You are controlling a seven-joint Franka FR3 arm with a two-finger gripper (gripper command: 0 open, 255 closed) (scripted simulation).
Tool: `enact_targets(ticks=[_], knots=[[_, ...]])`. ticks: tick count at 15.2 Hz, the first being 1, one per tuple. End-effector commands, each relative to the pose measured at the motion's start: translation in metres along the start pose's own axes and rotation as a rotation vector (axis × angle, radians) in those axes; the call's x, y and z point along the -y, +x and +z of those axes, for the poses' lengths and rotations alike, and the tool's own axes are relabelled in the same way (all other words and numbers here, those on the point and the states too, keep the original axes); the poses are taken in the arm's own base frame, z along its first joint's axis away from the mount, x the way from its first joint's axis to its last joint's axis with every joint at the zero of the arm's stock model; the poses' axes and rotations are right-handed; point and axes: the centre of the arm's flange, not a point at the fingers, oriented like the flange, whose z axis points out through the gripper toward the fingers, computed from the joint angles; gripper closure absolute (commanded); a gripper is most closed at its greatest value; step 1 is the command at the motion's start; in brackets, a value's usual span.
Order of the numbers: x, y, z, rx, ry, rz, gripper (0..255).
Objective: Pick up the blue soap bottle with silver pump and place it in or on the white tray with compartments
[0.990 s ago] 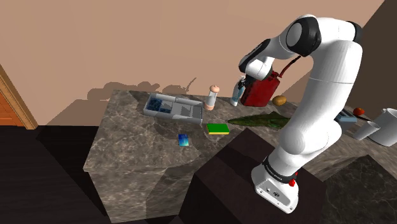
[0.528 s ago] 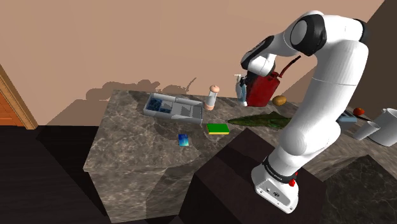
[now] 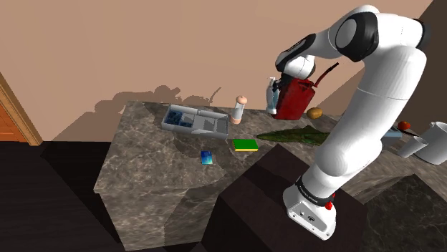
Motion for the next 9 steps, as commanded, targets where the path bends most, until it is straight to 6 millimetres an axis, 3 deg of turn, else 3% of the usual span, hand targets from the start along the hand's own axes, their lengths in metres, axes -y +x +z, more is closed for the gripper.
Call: enact_targets(ticks=[1,9], knots=[[-0.002,0.003,-0.011,0.0,0.0,0.0,255],[-0.009,0.017,-0.049,0.0,0.0,0.0,255]])
